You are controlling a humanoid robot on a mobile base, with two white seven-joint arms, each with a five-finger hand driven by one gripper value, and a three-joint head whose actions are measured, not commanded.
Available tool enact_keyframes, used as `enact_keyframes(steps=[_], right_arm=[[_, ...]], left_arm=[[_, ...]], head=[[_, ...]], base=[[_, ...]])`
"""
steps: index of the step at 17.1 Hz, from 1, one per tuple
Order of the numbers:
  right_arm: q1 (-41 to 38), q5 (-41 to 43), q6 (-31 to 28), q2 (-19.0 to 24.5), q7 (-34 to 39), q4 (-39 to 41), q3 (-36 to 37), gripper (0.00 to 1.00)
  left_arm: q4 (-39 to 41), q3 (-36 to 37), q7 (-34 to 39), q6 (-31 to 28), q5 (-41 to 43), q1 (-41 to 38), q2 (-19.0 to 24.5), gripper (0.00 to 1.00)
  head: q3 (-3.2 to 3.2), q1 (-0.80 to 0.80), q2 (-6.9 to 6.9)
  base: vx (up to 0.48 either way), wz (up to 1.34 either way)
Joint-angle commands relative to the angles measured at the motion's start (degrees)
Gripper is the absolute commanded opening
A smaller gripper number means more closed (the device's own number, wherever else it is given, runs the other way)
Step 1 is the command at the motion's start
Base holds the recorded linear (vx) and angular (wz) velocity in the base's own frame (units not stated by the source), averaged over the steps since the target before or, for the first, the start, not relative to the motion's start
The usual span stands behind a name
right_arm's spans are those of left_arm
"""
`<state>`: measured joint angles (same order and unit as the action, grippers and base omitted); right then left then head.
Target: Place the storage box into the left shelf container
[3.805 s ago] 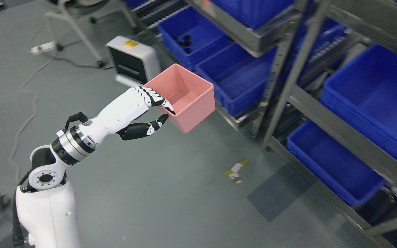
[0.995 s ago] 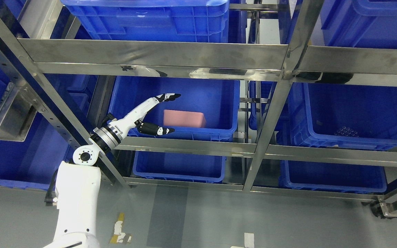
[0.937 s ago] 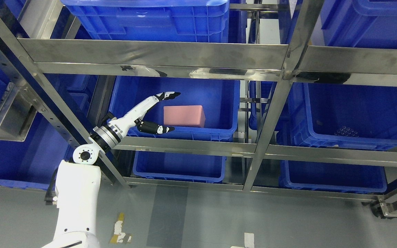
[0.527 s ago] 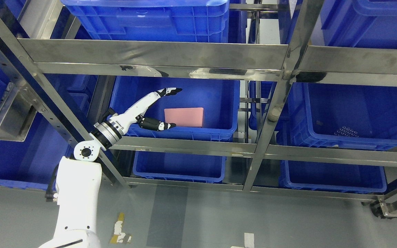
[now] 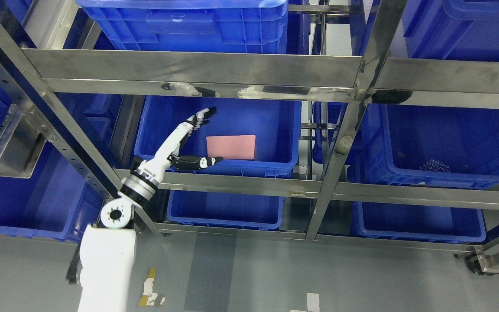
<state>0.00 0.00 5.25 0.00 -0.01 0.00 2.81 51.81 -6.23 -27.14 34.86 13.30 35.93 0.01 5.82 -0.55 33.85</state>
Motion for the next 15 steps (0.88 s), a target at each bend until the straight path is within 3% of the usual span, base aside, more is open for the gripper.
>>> enact_keyframes(steps=[1, 6, 11, 15], right_arm=[[-0.44, 0.18, 0.03, -1.00, 0.01, 1.00, 0.00, 1.00], [-0.44, 0.18, 0.03, -1.00, 0.01, 1.00, 0.00, 1.00], [-0.44, 0.18, 0.03, -1.00, 0.01, 1.00, 0.00, 1.00], [-0.44, 0.18, 0.03, -1.00, 0.01, 1.00, 0.00, 1.00]], left_arm=[[27.17, 13.60, 14.54, -2.69, -7.68, -14.20, 0.99, 0.99], [36.86, 15.72, 17.48, -6.64, -7.76, -20.64, 0.99, 0.99], [39.06, 15.11, 17.48, -7.61, -7.76, -21.87, 0.99, 1.00], [39.15, 10.28, 17.48, -7.96, -7.85, -22.57, 0.99, 1.00]], head=[[0.00, 0.00, 0.00], [0.00, 0.00, 0.00], [0.00, 0.00, 0.00], [0.00, 0.00, 0.00]], base=[[0.000, 0.00], [0.000, 0.00], [0.000, 0.00], [0.000, 0.00]])
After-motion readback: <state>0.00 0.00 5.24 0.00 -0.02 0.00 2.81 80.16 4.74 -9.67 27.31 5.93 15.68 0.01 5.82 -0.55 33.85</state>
